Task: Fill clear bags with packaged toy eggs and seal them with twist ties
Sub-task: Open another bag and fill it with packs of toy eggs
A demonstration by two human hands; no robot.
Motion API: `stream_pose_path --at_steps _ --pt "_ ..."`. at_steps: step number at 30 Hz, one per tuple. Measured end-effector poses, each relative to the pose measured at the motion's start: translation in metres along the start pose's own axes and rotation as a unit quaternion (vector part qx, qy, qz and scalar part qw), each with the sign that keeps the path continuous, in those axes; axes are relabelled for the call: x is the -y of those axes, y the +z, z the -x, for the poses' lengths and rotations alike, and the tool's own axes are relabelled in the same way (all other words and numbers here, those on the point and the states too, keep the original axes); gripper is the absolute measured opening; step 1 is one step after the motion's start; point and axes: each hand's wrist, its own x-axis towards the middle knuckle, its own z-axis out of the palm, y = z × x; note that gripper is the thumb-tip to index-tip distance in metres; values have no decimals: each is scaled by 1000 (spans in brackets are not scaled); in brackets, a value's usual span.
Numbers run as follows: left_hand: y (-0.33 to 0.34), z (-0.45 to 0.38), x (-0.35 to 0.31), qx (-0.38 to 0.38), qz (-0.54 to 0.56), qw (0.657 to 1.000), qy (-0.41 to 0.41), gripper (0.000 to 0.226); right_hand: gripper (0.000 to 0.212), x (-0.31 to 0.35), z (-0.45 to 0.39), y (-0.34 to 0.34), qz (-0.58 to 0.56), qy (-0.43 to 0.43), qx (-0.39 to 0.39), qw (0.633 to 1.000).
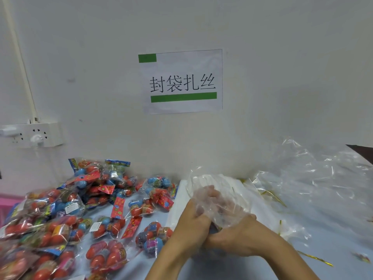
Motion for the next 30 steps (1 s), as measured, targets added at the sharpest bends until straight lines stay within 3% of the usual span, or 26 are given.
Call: stream_pose_path --at_steps 3,7,12,15,18,23,27,30 --pt "-3 0 2 14 6 1000 -10 39 50 7 -1 6 41 -2 -11 999" --pt "-4 -1 3 27 0 1000 -3 47 55 5 -2 7 21 5 -72 997" --pt "3 -2 -1 -5 -50 998 32 55 30 -2 -3 8 -22 6 -131 991" --pt "8 -6 -7 -9 -74 996 50 52 13 0 -7 8 -26 12 -112 993" --pt "10 -7 -5 -34 -85 994 58 51 15 1 -10 12 -48 -5 -79 996" --pt "10 -5 -4 -45 -63 996 37 40 25 -2 -12 15 -125 -11 -114 986" --pt "10 -1 -6 -54 -66 996 37 47 21 0 -14 17 -77 -6 -107 991" --pt "12 0 -9 -50 -48 997 30 54 24 -4 -23 22 58 29 -107 992"
